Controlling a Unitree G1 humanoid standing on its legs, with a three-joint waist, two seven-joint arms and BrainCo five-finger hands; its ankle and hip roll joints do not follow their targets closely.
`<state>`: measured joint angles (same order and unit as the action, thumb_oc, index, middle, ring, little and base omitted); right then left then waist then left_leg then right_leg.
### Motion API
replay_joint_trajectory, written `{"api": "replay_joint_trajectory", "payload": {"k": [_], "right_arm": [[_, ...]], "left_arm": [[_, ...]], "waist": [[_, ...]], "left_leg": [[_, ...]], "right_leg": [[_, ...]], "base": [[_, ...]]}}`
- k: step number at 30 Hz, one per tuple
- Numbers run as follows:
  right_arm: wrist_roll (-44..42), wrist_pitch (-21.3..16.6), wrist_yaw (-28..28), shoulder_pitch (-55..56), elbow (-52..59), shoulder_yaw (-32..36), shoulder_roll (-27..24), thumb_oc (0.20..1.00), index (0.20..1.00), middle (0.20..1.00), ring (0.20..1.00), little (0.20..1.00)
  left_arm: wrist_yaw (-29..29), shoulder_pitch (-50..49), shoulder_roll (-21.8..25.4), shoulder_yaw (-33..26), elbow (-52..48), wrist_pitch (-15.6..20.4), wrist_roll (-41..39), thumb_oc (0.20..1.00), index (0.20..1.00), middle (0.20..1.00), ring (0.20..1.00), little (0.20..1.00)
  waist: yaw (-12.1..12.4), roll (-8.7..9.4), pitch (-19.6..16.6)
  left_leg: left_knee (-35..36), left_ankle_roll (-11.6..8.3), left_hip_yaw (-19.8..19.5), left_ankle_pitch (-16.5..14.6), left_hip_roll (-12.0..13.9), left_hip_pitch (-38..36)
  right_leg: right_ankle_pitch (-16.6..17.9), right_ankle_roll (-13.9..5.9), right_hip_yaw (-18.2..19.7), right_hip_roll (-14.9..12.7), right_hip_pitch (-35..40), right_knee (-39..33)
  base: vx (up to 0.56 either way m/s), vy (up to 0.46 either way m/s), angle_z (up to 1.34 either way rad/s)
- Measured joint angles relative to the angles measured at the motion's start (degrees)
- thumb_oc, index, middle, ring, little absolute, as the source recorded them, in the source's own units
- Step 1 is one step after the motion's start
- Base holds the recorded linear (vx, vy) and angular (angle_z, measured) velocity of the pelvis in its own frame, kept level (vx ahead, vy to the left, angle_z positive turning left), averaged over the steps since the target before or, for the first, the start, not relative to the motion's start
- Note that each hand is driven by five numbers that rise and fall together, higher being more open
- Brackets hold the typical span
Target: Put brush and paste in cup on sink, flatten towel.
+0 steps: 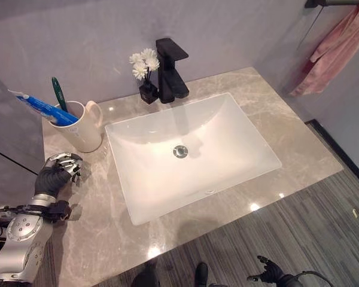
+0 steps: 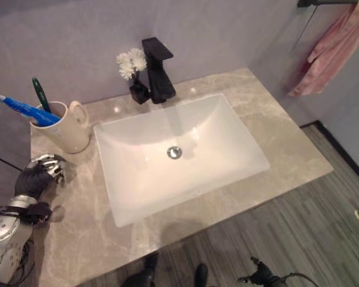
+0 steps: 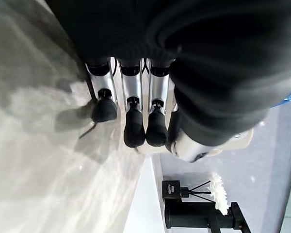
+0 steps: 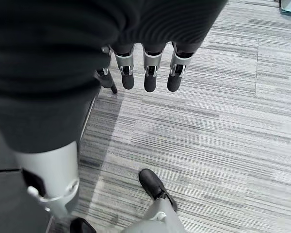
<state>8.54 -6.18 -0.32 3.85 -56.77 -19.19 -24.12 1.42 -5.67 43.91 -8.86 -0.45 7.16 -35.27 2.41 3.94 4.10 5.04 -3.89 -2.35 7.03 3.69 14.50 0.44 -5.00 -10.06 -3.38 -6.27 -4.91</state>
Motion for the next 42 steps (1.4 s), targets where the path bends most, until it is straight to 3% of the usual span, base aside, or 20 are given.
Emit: {"api": "replay_joint_trajectory", "payload": {"k": [3, 10, 26, 32, 38, 42], "right_arm": [[-1.1, 0.0, 0.4, -0.2, 1.5, 0.0, 0.1, 1.000, 1.000, 1.000, 1.000, 1.000], [-1.3, 0.0, 0.6, -0.7, 2.0, -0.1, 0.8, 1.000, 1.000, 1.000, 1.000, 1.000], [-2.2, 0.1, 0.5, -1.5, 1.6, -0.1, 2.3, 1.000, 1.000, 1.000, 1.000, 1.000], [-2.2, 0.1, 0.6, -1.4, 1.0, 0.0, 2.8, 1.000, 1.000, 1.000, 1.000, 1.000], [-2.2, 0.1, 0.6, -1.1, -0.4, -0.1, 2.8, 1.000, 1.000, 1.000, 1.000, 1.000], [-2.2, 0.1, 0.6, -0.6, -0.9, -0.1, 2.8, 1.000, 1.000, 1.000, 1.000, 1.000]], "left_arm": [[-1.0, 3.5, 2.5, -0.1, -0.1, 0.4, 0.4, 0.200, 0.200, 0.200, 0.200, 0.200], [-2.3, 8.7, 3.3, -0.6, 1.5, 1.1, 2.1, 0.200, 0.200, 0.200, 0.200, 0.200], [-5.0, 13.1, 3.0, 0.9, 4.7, 1.5, 3.4, 0.200, 0.200, 0.200, 0.200, 0.200], [-4.9, 9.6, 3.0, 0.4, 3.0, 1.2, 4.5, 0.200, 0.200, 0.200, 0.200, 0.200], [-2.4, 0.4, 2.8, 0.4, -1.2, -0.1, 4.3, 0.200, 0.200, 0.200, 0.200, 0.200], [-2.1, -1.3, 2.2, 0.4, -2.5, -0.2, 4.2, 0.200, 0.200, 0.200, 0.200, 0.200]], "waist": [[0.0, 1.49, 0.9], [-0.2, 2.63, 2.5], [-0.8, 3.25, 1.5], [-1.3, 3.08, 0.4], [-0.9, 0.31, -1.8], [-0.2, -0.18, -2.1]], "left_leg": [[0.0, -0.26, -0.1, 0.2, 0.3, 1.7], [0.0, -0.25, 0.0, 0.4, 0.4, 2.8], [0.0, -0.17, 1.4, 0.3, 0.6, 3.5], [0.0, -0.15, 1.5, 0.3, 0.5, 3.0], [0.0, -0.15, 1.5, 0.3, 0.6, 2.8], [0.0, -0.16, 1.4, 0.3, 0.7, 2.8]], "right_leg": [[0.3, 0.12, 0.0, 0.3, -1.8, 0.0], [0.5, 0.25, 0.2, 0.5, -2.6, 0.1], [0.9, 0.17, 1.6, 0.4, -4.1, 0.1], [0.9, 0.13, 1.7, 0.3, -3.7, 0.0], [0.9, 0.13, 1.7, 0.4, -3.6, -0.4], [0.9, 0.14, 1.6, 0.5, -3.6, -0.4]], "base": [[0.00, 0.000, 0.00], [0.01, 0.007, 0.00], [0.02, 0.009, -0.04], [0.01, -0.003, -0.02], [0.00, 0.000, 0.00], [0.00, 0.000, 0.00]]}}
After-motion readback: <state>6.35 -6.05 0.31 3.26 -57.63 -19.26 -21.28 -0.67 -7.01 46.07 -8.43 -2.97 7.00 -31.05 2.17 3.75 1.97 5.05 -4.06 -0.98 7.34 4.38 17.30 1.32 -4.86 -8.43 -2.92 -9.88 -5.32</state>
